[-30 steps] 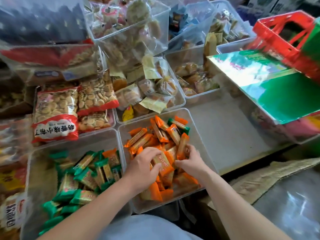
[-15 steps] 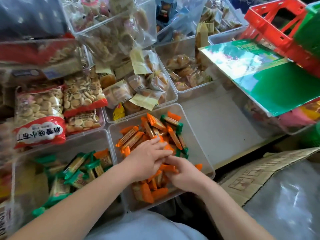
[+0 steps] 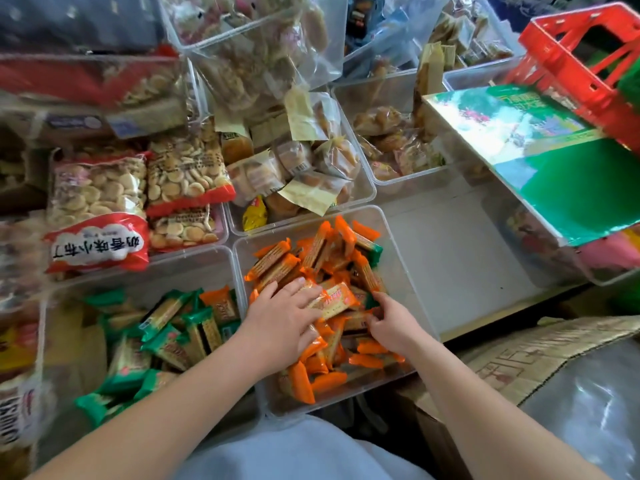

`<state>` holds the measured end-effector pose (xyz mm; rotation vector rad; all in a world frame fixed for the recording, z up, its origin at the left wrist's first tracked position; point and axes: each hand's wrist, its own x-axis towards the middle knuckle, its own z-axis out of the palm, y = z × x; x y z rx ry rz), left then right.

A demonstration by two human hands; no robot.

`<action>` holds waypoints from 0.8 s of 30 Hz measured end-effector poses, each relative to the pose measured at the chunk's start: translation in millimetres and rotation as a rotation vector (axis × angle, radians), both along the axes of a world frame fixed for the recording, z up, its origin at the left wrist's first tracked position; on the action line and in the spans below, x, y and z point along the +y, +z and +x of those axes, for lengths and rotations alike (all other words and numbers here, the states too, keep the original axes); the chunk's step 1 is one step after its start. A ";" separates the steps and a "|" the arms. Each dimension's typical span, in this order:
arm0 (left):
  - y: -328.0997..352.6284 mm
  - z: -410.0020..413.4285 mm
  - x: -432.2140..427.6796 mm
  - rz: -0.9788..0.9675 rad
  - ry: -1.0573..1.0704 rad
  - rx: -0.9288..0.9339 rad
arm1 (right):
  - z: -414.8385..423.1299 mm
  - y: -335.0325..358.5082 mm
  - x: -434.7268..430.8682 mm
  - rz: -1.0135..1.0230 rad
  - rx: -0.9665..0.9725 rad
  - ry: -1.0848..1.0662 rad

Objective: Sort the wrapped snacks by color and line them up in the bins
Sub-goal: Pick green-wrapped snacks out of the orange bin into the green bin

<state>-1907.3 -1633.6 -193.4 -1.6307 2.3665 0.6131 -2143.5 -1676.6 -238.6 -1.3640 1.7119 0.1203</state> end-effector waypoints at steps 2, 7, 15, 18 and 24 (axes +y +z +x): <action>0.1 2.5 3.9 -0.043 0.058 -0.045 | 5.6 -4.4 1.9 -0.014 0.014 -0.007; -3.9 6.0 8.7 -0.062 0.145 0.042 | 15.0 -8.3 -3.6 0.003 -0.106 -0.177; -1.7 6.4 15.3 -0.086 0.157 0.124 | 10.2 -10.4 -2.6 0.185 -0.095 -0.093; -7.9 5.9 22.4 -0.172 0.162 0.286 | 11.9 -7.9 -2.4 0.095 -0.083 -0.061; -14.9 4.1 36.1 -0.242 0.280 0.493 | 12.0 26.4 4.3 0.010 -0.176 -0.121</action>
